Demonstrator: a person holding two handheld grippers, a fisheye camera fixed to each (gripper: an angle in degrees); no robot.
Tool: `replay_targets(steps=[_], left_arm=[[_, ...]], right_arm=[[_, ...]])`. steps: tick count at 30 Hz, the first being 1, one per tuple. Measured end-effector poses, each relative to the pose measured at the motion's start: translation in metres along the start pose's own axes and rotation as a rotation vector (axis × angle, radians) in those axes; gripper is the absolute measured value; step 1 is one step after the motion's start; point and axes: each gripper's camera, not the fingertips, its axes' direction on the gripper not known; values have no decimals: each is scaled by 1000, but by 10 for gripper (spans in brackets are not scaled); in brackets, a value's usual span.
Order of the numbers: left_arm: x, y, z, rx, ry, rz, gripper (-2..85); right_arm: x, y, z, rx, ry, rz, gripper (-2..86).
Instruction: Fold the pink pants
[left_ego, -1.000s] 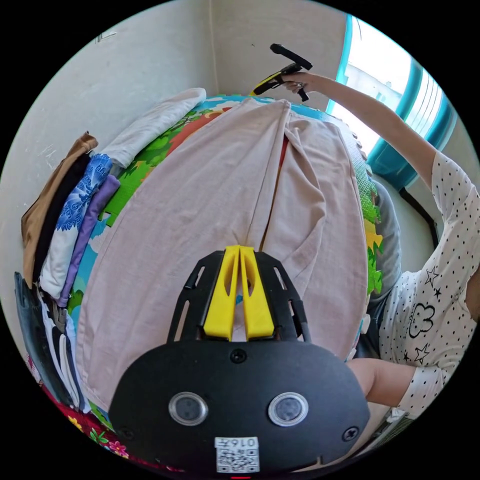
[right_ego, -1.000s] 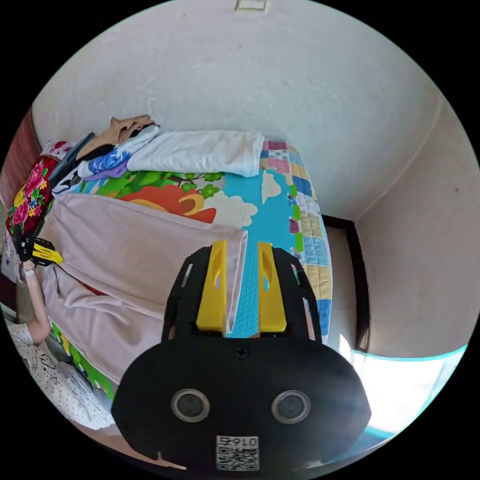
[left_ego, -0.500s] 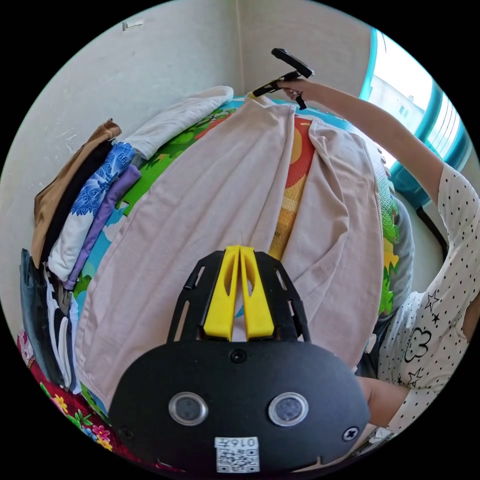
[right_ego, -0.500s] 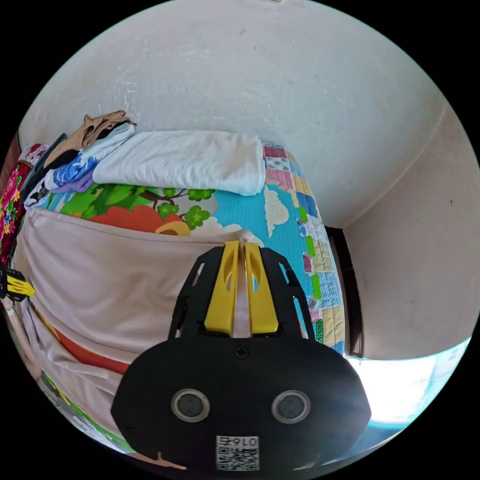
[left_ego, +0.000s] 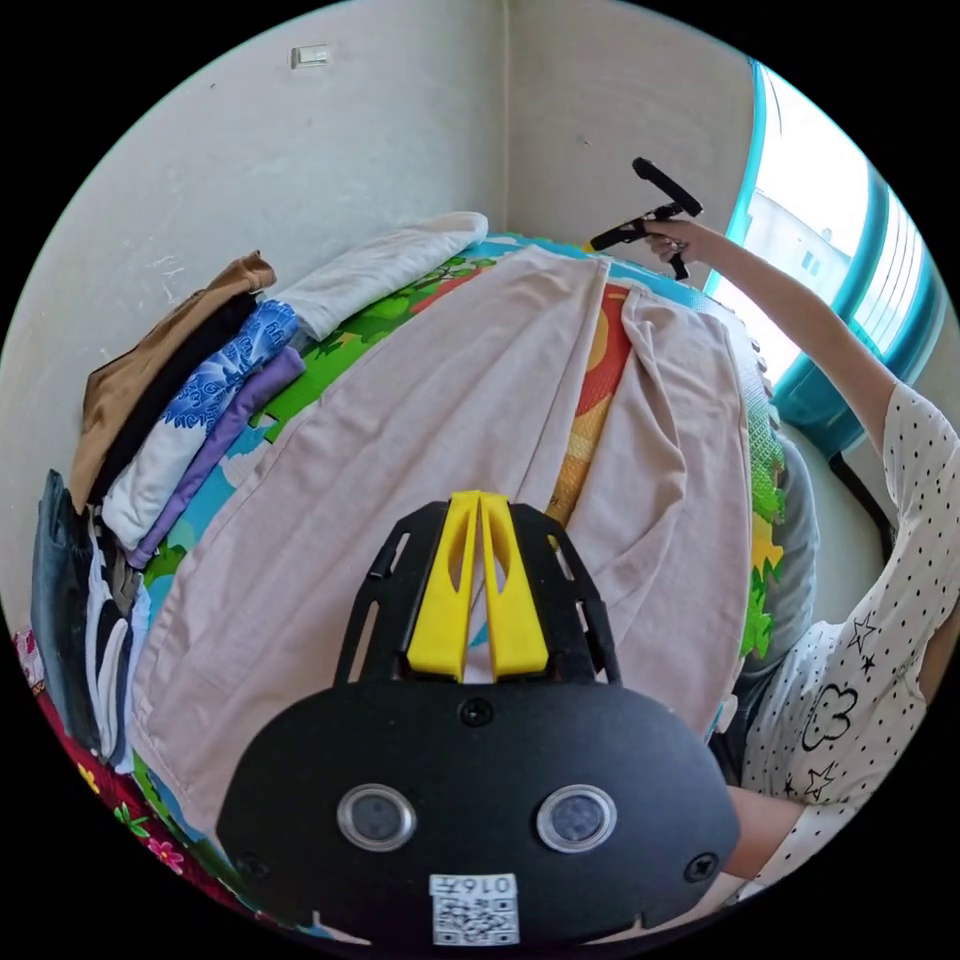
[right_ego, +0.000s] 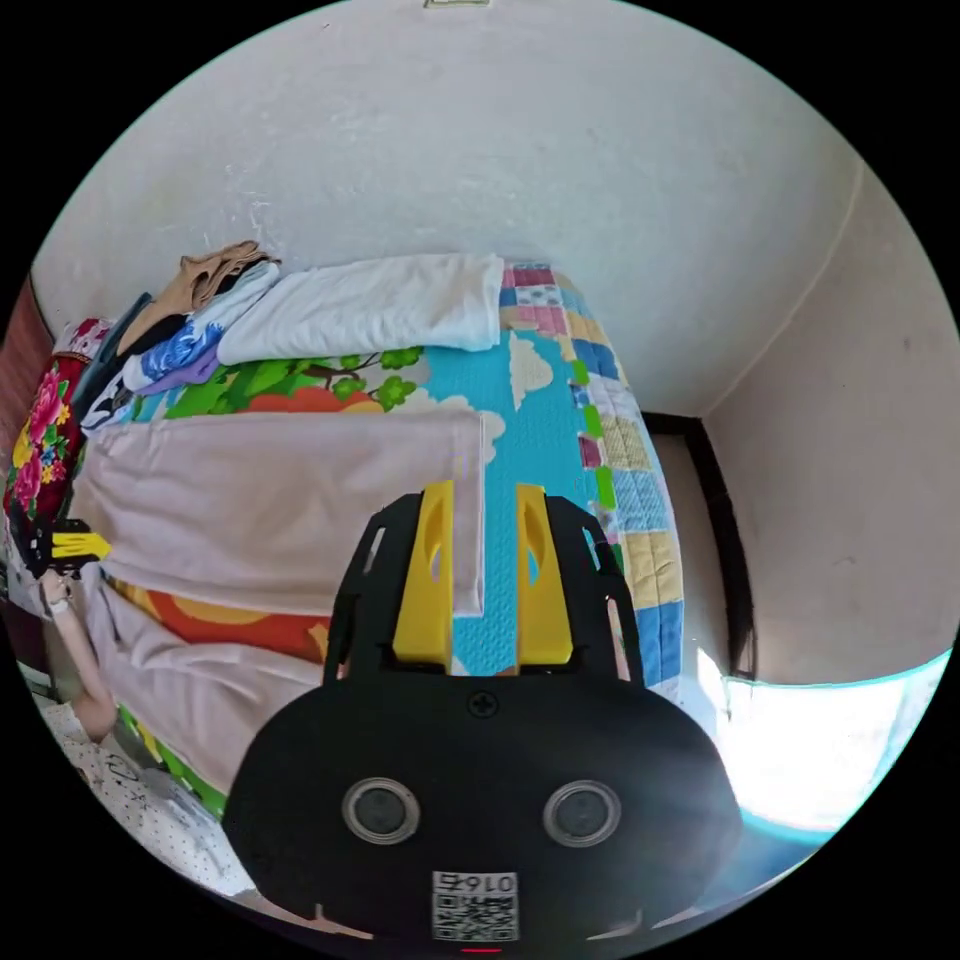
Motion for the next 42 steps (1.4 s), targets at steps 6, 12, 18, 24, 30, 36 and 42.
replay_targets(steps=[6,12,18,24,30,36,42], left_arm=[[17,-6,24,-60,-8,52,-10],[31,-2,40,-94,-28,107,-10],[30,8,42,-37,-22,64,-10],[36,20,67,-91,-12,80,-10],[44,43,82,-92,32,117,-10],[49,68,95,-66,16,89,-10],[59,101,120,-91,21,90,-10]], right_arm=[[18,32,-3,-11,-158,49,42],[3,44,-15,-21,12,-24,1],[-34,37,-51,106,131,-104,-4],[-128,14,-40,49,122,-394,-4],[-118,13,-41,-39,101,-362,-4],[-127,-10,-83,88,192,-297,-4],[-177,-60,-62,23,196,-368,-4]])
